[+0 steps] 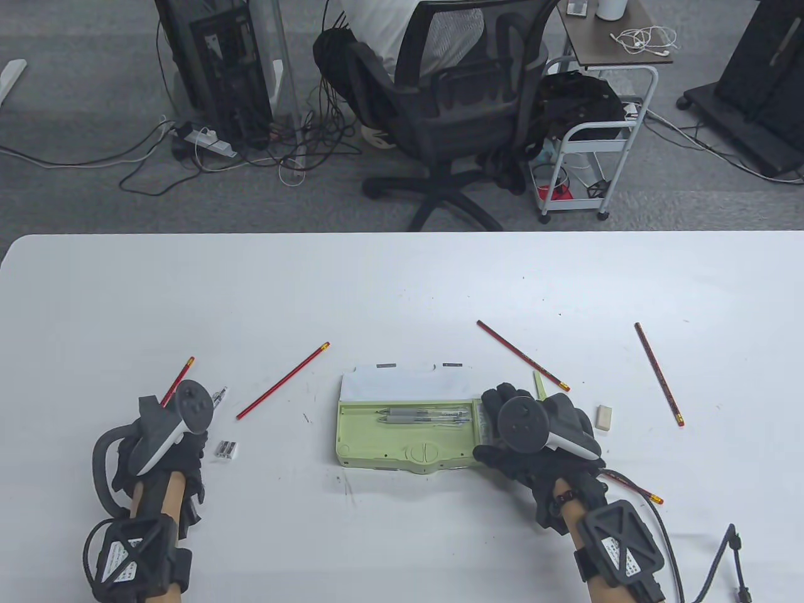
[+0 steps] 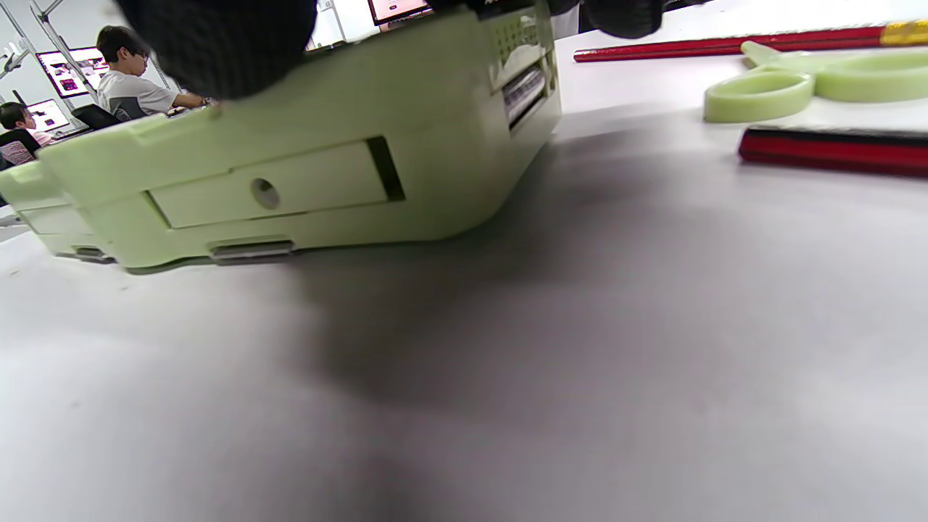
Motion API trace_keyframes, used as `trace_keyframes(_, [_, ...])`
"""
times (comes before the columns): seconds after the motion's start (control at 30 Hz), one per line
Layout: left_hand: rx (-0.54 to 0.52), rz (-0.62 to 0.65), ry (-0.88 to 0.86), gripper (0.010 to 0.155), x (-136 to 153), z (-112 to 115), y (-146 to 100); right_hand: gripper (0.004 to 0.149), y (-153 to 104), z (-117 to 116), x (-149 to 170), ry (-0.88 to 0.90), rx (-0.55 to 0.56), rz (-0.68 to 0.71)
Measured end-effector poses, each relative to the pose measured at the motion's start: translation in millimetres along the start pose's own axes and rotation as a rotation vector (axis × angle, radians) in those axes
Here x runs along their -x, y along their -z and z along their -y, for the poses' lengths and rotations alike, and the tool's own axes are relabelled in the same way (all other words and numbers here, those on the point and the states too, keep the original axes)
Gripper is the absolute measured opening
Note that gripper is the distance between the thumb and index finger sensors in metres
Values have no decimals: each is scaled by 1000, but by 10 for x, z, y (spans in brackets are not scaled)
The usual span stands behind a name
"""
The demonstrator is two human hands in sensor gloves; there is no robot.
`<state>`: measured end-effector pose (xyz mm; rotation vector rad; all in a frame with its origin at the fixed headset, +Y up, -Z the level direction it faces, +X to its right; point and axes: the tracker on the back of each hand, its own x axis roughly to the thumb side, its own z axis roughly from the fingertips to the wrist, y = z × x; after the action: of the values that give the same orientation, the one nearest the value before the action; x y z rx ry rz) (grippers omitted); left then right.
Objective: Organize multifunction pencil case
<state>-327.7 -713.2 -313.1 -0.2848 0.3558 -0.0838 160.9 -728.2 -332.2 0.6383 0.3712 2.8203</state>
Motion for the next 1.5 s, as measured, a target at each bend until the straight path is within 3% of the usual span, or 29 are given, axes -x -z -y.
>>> trace_keyframes(0.47, [46, -97, 205, 51, -157, 250, 223, 90, 2, 1, -1, -2, -1, 1])
trace_keyframes(1.0, [-24, -87, 243, 44, -174, 246, 199, 90, 4, -1, -2, -1, -4, 2])
trace_keyframes(1.27, [-93, -32, 61, 45, -127, -65, -13, 90, 4, -3, 2, 11, 1, 4])
trace_keyframes(1.5, [-169, 140, -30, 45, -459, -385, -356, 90, -8, -10, 15, 21, 19, 5])
